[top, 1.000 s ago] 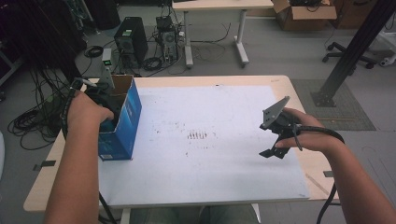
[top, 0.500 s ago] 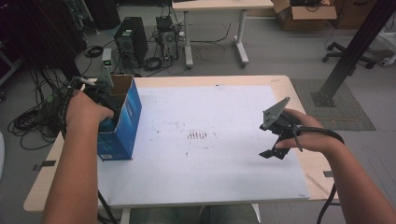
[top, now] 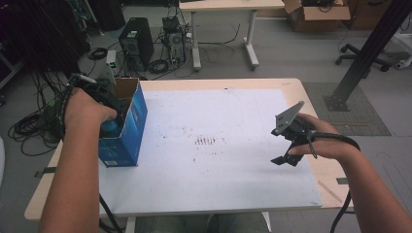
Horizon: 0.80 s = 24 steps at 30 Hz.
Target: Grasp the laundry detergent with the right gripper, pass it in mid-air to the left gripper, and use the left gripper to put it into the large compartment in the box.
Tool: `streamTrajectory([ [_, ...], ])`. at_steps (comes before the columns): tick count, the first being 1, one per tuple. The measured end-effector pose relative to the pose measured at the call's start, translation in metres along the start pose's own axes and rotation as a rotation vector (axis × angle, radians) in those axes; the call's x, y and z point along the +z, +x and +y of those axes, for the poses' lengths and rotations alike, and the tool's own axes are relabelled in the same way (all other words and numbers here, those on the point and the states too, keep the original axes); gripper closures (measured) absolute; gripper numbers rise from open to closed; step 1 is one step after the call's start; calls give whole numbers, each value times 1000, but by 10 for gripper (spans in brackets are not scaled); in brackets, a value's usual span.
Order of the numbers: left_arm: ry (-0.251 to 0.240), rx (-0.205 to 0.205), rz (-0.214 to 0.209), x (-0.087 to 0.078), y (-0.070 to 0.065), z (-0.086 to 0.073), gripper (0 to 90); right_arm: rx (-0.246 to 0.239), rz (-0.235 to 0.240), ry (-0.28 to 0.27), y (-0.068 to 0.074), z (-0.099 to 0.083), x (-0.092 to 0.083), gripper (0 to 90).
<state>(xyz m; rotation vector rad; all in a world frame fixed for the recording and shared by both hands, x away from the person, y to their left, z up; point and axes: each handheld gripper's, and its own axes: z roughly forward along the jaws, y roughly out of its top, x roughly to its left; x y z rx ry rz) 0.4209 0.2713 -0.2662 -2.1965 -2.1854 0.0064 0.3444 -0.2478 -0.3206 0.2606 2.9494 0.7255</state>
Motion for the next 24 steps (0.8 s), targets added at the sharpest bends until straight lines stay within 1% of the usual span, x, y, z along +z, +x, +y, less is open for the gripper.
streamTrajectory([
  [6,-8,7,2,-8,-1,-3,213,-2,-3,-4,1,0,-2,34],
  [9,-18,13,4,-12,-2,-5,183,-2,-4,-7,2,-1,-3,34],
  [11,-24,26,6,-15,-3,-6,156,-3,-5,-7,2,-1,-4,34],
  [15,-33,68,21,-20,-5,-9,102,-7,-6,-12,3,-1,-6,34],
  [17,-39,77,14,-22,-7,-10,72,-7,-7,-12,4,-2,-6,33],
  [19,-34,85,14,-24,-10,-12,49,-5,-7,-13,4,-3,-7,34],
  [20,-34,85,14,-24,-10,-12,43,-6,-8,-12,5,-3,-8,34],
  [21,-37,100,18,-27,-12,-13,42,-6,-7,-11,5,-3,-8,34],
  [22,-39,105,18,-28,-14,-14,40,-7,-7,-11,5,-3,-8,34],
  [24,-41,109,20,-30,-15,-15,36,-6,-8,-10,6,-3,-9,34],
])
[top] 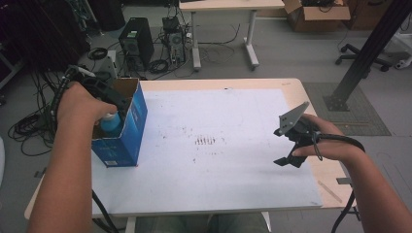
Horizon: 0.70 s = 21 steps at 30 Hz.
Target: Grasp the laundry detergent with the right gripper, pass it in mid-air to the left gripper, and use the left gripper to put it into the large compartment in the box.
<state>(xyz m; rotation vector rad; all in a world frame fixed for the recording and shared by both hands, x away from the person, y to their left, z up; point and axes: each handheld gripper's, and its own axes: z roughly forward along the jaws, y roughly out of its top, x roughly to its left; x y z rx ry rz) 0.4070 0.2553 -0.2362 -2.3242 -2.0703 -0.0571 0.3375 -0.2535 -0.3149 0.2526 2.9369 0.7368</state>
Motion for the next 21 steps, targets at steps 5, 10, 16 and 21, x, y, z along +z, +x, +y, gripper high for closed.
streamTrajectory([
  [5,-11,47,15,-12,-11,-2,2,-1,-5,-3,1,0,-2,34],
  [10,-34,159,16,-32,-33,-2,2,-4,-8,-7,1,-1,-7,34],
  [16,-55,298,2,-46,-59,-2,2,-1,-9,1,1,-2,-10,35],
  [21,-63,431,0,-52,-86,-3,3,3,-13,12,-1,-3,-15,35],
])
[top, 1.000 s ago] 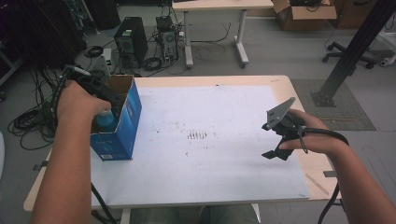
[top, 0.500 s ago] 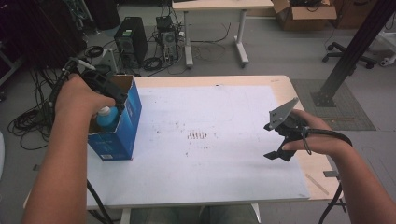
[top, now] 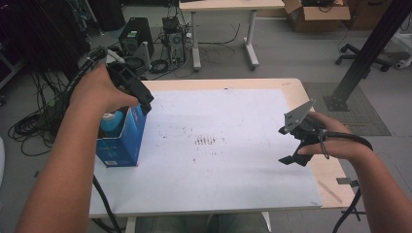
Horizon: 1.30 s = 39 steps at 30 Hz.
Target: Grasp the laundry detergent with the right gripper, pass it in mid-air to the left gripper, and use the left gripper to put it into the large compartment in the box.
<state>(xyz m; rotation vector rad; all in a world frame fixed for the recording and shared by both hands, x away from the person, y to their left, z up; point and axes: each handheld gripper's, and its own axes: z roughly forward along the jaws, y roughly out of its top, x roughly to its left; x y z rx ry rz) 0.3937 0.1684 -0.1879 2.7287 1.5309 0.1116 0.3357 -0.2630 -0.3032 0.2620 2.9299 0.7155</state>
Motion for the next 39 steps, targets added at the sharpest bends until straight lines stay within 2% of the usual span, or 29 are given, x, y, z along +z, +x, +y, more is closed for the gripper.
streamTrajectory([
  [3,-2,76,-9,-3,-13,5,2,3,-5,5,-1,0,-3,34],
  [4,-2,76,-9,-3,-13,5,3,3,-5,5,-1,0,-3,34],
  [5,-9,118,-13,-4,-23,7,2,3,-6,8,-1,1,-5,34],
  [9,-5,240,-33,-7,-39,9,2,1,-9,13,-3,3,-8,34],
  [15,-5,385,-31,-9,-56,7,2,-11,-12,37,-5,10,-8,35],
  [17,-2,400,-38,-9,-58,7,2,-14,-14,44,-5,11,-8,35],
  [19,-4,438,-38,-9,-63,5,2,-15,-11,57,-6,14,-8,36],
  [20,4,478,-38,-9,-66,5,2,-19,-13,68,-6,18,-8,35],
  [21,4,478,-38,-9,-66,5,2,-19,-13,68,-6,18,-8,35],
  [22,13,522,-39,-7,-70,5,2,-26,-11,72,-7,22,-9,36],
  [25,23,590,-48,-3,-76,5,2,-35,-12,83,-8,28,-12,36],
  [26,23,590,-48,-3,-76,5,2,-35,-12,83,-8,28,-12,36],
  [27,32,632,-54,1,-81,5,2,-42,-13,87,-10,31,-13,35],
  [33,53,762,-55,15,-92,8,3,-60,-10,125,-14,41,-12,36],
  [36,70,805,-61,23,-95,10,2,-71,-1,140,-14,45,-9,36],
  [39,95,825,-52,32,-98,12,2,-82,2,163,-15,48,-4,36],
])
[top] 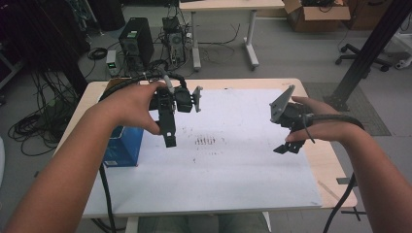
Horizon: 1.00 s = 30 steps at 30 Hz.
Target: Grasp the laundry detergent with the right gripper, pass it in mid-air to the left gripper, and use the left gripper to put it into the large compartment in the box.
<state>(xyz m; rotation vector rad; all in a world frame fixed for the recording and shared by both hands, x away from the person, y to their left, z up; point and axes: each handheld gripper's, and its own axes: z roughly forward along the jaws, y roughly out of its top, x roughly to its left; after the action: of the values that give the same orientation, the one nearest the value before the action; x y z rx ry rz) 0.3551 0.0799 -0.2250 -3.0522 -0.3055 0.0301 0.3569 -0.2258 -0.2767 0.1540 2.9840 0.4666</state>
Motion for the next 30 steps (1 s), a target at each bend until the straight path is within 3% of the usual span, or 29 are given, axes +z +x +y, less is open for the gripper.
streamTrajectory([
  [6,-1,28,-7,5,2,1,2,-8,12,40,-5,5,10,38],
  [19,-17,5,-1,7,9,-4,2,-10,12,31,-9,9,13,39],
  [30,-33,10,2,5,10,-6,2,-10,12,27,-10,10,13,38],
])
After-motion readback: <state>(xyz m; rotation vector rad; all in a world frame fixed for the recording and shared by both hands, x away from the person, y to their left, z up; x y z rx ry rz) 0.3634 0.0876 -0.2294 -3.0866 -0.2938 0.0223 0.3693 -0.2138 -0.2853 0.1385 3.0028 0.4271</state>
